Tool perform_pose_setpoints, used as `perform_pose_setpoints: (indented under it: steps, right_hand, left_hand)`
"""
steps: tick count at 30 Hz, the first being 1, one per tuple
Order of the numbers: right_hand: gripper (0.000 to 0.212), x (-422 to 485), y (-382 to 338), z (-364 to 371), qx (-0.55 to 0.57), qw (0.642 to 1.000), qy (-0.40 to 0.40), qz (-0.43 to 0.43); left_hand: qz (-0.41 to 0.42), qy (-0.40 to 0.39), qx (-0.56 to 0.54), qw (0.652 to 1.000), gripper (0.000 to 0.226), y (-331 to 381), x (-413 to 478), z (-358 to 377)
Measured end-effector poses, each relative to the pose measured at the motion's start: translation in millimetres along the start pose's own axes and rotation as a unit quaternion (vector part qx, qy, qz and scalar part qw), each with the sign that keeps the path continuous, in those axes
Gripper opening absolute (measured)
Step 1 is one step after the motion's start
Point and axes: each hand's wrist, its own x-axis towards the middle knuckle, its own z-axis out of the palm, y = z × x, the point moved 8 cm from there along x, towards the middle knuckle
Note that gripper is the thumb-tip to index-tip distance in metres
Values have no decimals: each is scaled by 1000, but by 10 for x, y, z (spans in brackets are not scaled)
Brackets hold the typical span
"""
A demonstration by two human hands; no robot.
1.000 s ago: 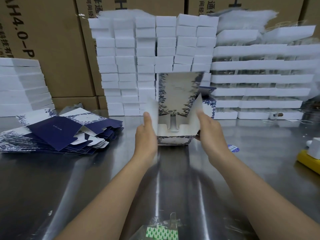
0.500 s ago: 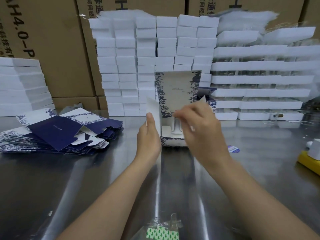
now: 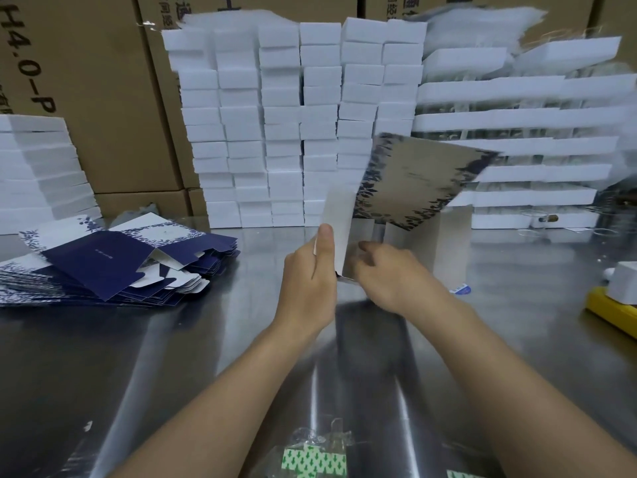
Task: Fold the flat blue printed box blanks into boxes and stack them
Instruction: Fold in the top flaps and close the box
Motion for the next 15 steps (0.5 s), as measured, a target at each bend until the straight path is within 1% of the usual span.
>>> perform_pose_setpoints:
  steps: [3, 6, 8, 9, 10, 11, 12, 13, 14, 15]
  right_hand:
    - [33, 38, 66, 15, 81, 995, -50, 12]
    - [22, 86, 99, 0, 100, 994, -52, 6]
    - [25, 112, 104, -8, 112, 993, -46, 9]
    - [33, 116, 86, -24, 118, 992, -35, 8]
    - [42, 118, 60, -70, 130, 991, -5, 1]
    - [44, 101, 17, -154, 149, 988, 43, -17]
    - [39, 67, -37, -259, 176, 978, 106, -47]
    - [31, 9, -89, -373, 209, 960, 169, -81]
    - [23, -48, -114, -462, 249, 938, 217, -106]
    - [17, -100, -144, -513, 297, 917, 235, -126]
  left_hand:
    - [45, -28, -10, 999, 75, 144, -88, 76]
    - [75, -42, 2, 996, 69, 197, -125, 133]
    - [77, -30, 8, 997, 55, 186, -101, 109]
    - [78, -21, 13, 997, 48, 178, -90, 86]
    - [82, -14, 25, 996, 47, 178, -88, 64]
    - [88, -12, 42, 995, 48, 182, -87, 49]
    - [92, -11, 61, 994, 48, 196, -85, 41]
    - [96, -11, 73, 993, 49, 205, -80, 35]
    - [104, -10, 80, 991, 50, 216, -76, 31]
    - [118, -9, 85, 989, 51, 227, -71, 26]
